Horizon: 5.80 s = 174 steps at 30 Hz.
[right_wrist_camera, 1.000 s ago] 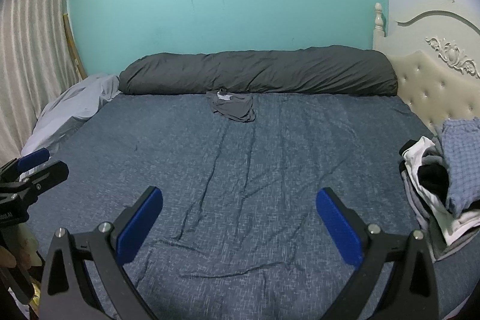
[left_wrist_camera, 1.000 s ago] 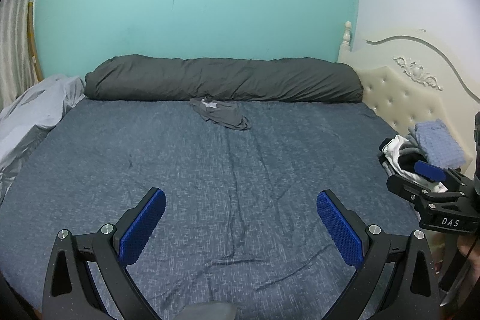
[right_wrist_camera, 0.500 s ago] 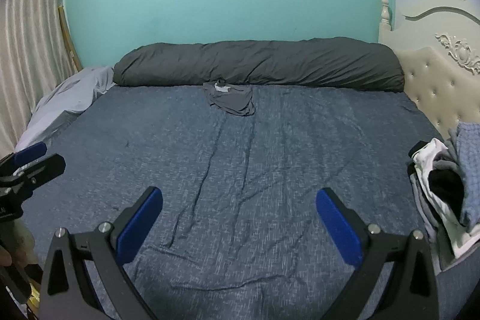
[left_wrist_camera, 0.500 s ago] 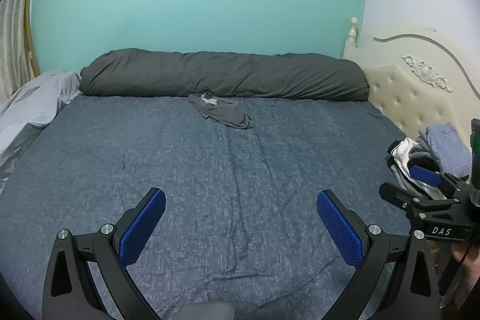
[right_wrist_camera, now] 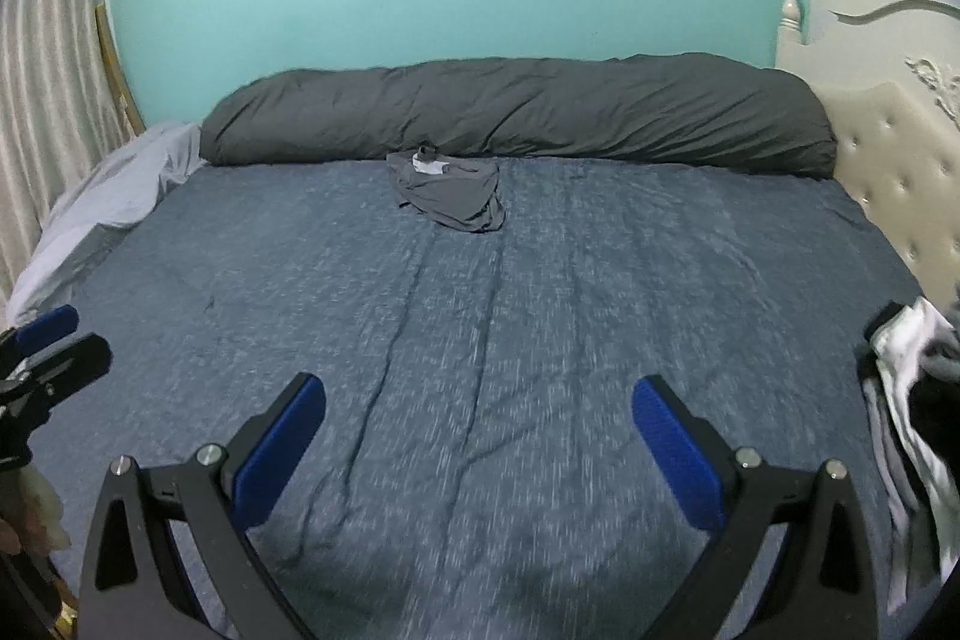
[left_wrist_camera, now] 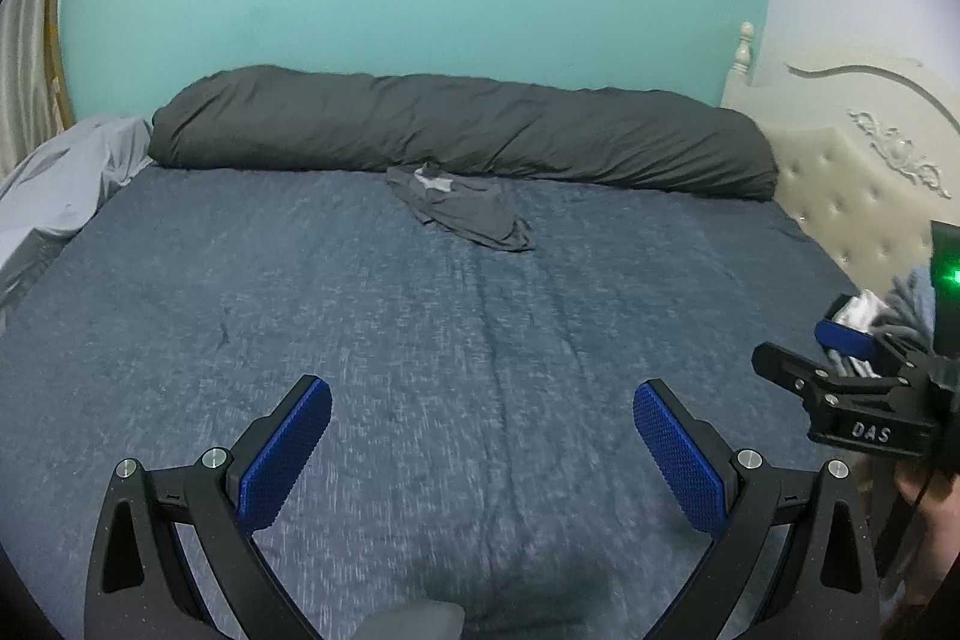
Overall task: Fold clothes
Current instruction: 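Reach the right tool to the grey T-shirt and close on it, then drag the grey T-shirt toward the bed edge with the right tool, then grasp the T-shirt hem with the left tool beside the right tool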
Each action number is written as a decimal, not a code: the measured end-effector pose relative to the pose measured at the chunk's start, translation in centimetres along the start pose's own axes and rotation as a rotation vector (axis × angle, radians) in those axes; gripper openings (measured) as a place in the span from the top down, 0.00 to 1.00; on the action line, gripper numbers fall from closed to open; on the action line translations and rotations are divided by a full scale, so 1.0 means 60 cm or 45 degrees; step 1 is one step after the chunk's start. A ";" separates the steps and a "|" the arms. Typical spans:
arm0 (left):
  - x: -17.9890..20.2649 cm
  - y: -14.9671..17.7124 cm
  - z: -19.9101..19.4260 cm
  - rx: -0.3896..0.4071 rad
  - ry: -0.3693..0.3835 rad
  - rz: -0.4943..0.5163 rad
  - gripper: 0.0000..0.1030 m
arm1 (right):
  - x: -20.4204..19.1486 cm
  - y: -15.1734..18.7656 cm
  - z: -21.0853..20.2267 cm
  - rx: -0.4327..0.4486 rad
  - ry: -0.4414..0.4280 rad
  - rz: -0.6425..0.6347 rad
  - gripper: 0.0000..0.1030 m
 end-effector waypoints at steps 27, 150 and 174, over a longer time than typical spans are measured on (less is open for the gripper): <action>-0.194 0.036 0.412 -0.199 0.023 -0.293 0.00 | 0.014 -0.206 0.662 -0.267 -0.067 -0.098 0.21; -0.051 0.162 0.262 -0.301 0.129 0.010 0.00 | 0.139 0.321 0.170 -0.379 -0.437 0.583 0.69; 0.017 0.081 0.434 -0.402 0.134 0.161 0.00 | 0.163 0.312 0.150 -0.346 -0.469 0.656 0.69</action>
Point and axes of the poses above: each gripper's, at about its wrist camera, not at the fingertips, and z roughly the way its jaws point, x to its right, y to its underside, the point moved 1 cm from there along z, roughly the way its jaws point, and after that the axes turned 2 degrees about y, right-handed, at the moved point
